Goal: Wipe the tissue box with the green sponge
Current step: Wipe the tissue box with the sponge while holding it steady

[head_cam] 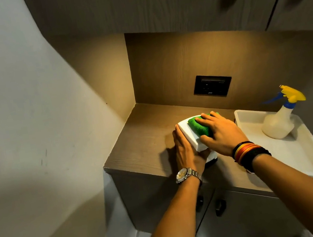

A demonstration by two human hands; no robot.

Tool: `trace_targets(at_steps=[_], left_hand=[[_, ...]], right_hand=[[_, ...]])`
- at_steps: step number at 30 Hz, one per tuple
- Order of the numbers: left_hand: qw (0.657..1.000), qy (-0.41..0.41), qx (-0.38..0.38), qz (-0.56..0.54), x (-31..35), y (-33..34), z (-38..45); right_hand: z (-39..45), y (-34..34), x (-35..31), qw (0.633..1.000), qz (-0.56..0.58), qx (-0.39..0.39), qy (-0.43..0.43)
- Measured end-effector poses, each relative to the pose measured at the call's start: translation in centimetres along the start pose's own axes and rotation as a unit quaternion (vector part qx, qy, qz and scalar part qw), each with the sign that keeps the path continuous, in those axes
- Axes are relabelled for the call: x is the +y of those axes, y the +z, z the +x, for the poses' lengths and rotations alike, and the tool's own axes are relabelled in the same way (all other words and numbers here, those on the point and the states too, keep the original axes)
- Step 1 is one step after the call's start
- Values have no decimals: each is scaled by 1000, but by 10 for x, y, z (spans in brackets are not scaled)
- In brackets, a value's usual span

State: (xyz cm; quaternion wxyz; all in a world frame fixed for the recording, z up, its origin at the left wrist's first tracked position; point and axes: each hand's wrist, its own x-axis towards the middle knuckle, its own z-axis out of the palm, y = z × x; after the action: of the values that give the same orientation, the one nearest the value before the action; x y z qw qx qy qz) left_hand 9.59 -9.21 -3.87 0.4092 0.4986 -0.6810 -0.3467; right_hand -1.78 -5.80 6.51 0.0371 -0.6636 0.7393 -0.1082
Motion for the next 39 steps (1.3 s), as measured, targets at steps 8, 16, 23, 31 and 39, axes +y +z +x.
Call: trace_targets(at_steps=[8, 16, 23, 31, 39], left_hand=[[1000, 1, 8, -15, -4, 7, -3], [998, -15, 23, -55, -7, 12, -7], [1000, -14, 12, -7, -12, 13, -3], [1000, -5, 19, 7, -11, 7, -2], [999, -13, 32, -4, -11, 12, -2]], right_hand=[[-8, 17, 2, 995, 98, 15, 15], [-11, 17, 2, 992, 124, 11, 2], [20, 10, 5, 993, 113, -10, 19], [8, 1, 15, 983, 137, -59, -109], [7, -10, 61, 979, 188, -59, -61]])
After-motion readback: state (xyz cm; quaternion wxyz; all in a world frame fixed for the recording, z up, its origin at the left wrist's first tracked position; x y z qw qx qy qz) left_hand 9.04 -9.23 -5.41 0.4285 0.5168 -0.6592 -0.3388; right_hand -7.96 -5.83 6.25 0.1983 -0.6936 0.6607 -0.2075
